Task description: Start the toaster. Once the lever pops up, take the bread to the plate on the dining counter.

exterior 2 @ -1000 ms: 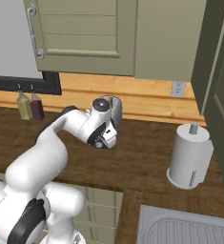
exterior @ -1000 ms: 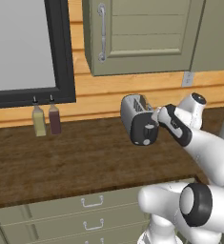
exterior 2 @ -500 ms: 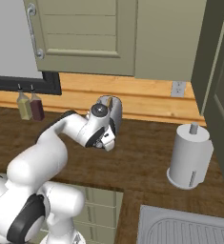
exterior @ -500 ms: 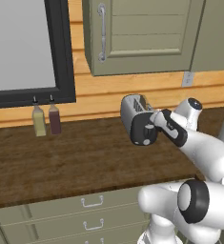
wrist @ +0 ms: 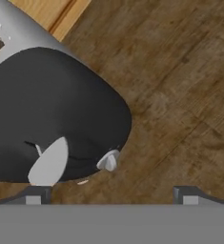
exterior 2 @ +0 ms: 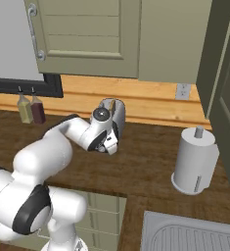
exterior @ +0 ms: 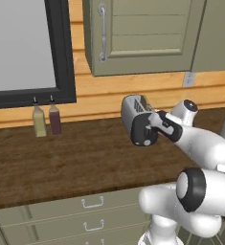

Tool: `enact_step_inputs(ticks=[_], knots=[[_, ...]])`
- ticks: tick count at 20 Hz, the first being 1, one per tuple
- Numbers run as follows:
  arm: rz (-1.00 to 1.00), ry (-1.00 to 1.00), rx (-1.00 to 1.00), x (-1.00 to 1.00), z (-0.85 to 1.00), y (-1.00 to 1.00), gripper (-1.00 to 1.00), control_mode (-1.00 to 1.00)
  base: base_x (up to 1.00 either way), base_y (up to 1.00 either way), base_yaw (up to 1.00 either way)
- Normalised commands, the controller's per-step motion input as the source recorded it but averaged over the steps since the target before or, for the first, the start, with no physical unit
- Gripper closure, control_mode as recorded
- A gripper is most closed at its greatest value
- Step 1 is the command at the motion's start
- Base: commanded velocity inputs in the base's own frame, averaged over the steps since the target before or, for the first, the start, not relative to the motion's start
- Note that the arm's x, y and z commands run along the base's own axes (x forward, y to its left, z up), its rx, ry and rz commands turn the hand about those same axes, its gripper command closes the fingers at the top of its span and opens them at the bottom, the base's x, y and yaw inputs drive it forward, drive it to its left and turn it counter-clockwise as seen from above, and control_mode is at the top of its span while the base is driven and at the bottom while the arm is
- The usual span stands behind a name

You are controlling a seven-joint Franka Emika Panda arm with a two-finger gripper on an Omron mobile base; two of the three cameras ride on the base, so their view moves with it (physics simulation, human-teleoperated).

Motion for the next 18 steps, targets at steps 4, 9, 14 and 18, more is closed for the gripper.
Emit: enact_step_inputs(ticks=[4, 9, 14, 18], knots=[[-0.02, 0.00, 0.00, 0.19, -0.22, 0.00, -1.00, -1.00, 0.00, 0.00, 0.00], [0.00, 0.00, 0.00, 0.12, -0.38, 0.01, -1.00, -1.00, 0.00, 0.00, 0.00], [0.00, 0.00, 0.00, 0.06, -0.50, 0.03, -1.00, -1.00, 0.00, 0.00, 0.00], [0.00, 0.00, -0.04, -0.03, -0.76, 0.00, -1.00, -1.00, 0.00, 0.00, 0.00]])
